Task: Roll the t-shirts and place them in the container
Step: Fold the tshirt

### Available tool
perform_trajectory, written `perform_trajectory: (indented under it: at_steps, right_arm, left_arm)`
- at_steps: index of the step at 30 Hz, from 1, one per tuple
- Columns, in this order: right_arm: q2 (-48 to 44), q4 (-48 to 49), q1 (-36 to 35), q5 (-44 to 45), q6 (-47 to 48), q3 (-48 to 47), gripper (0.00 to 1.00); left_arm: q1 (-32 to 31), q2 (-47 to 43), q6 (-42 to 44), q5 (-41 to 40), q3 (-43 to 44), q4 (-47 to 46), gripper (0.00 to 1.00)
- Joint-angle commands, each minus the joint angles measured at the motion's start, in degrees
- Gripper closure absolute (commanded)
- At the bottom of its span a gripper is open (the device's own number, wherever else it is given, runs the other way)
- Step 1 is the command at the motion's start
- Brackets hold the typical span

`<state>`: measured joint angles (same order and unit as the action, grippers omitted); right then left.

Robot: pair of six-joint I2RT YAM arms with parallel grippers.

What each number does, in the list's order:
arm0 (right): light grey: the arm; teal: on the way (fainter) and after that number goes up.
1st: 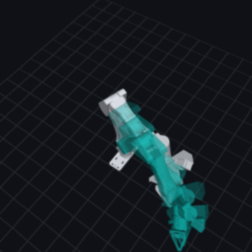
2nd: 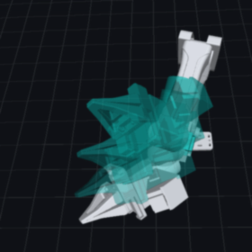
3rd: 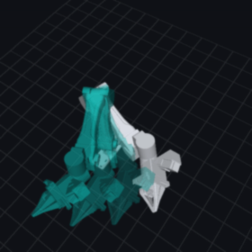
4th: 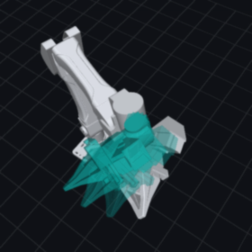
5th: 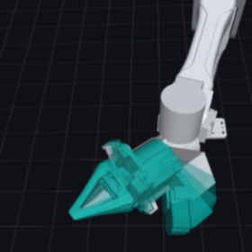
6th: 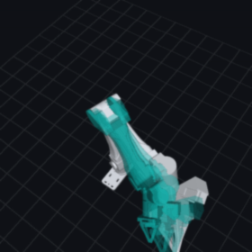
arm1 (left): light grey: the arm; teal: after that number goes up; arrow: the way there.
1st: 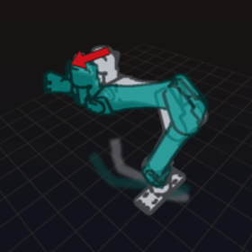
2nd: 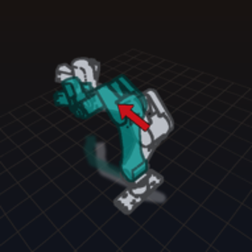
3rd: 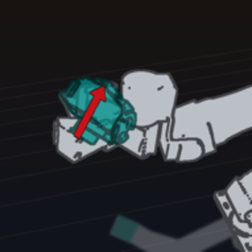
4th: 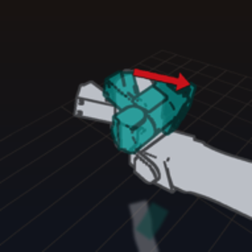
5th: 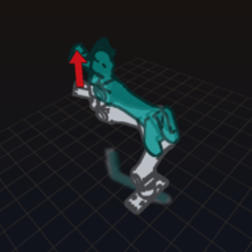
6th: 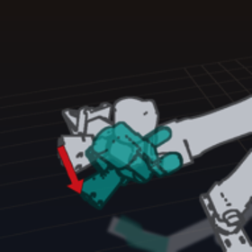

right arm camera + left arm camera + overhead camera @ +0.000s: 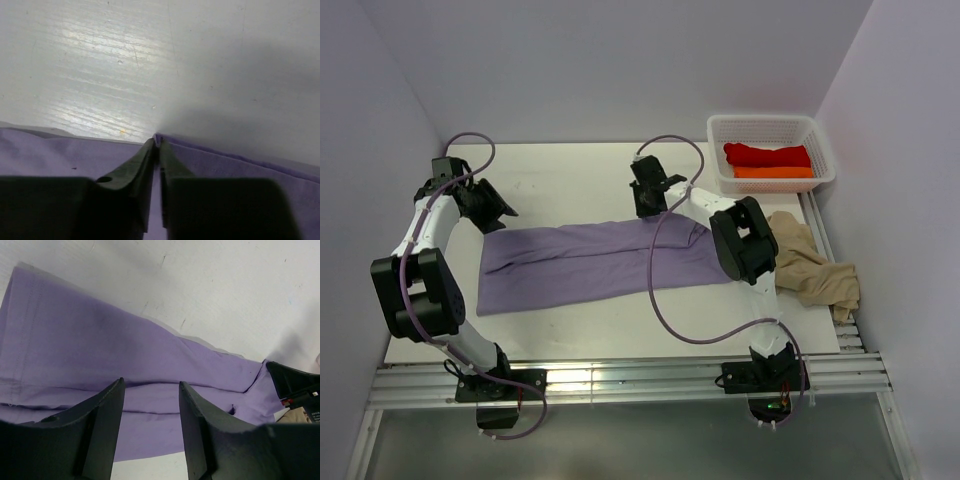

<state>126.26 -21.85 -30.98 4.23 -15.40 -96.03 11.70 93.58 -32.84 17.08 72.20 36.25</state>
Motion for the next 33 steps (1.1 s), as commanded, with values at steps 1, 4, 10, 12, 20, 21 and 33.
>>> perform_trajectory:
  at_steps: [1,4,10,12,20,21,33]
  right_arm:
    - [-2.5,1.63,-0.4,2.27,-0.33,0.32,0.91]
    - [-4.43,3.38,-0.39,2.98,-0.42,2.59,1.0]
    - [-14.97,13.31,-1.36,6.66,-2.09,15.42,1.0]
    - [-18.74,15.94,-2.06,9.38,-2.79,19.97,1.0]
    - [-27.02,19.3,-7.76,15.98,-6.57,30.8,0.99]
    - [-27.72,19.3,-8.73,18.07,-7.18,32.64,0.99]
    - [-32.65,12.89,-22.27,40.41,-26.69,43.29,0.94]
  left_arm:
    - [-0.01,-2.7,-0.29,0.06,0.3,-1.01,0.48]
    - [-0.1,-3.14,-0.12,-0.29,0.22,-0.65,0.48]
    - [-1.68,-4.54,-0.29,-1.35,-0.22,0.14,0.48]
    - [-2.82,-5.07,-1.0,-1.35,-0.48,-0.39,0.48]
    - [-9.59,-5.08,-3.81,-2.23,-1.27,-2.5,0.48]
    - [-11.07,-4.64,-4.16,-2.49,-1.62,-2.67,0.48]
    - [-24.96,3.09,-7.06,-2.23,-1.2,-9.62,0.48]
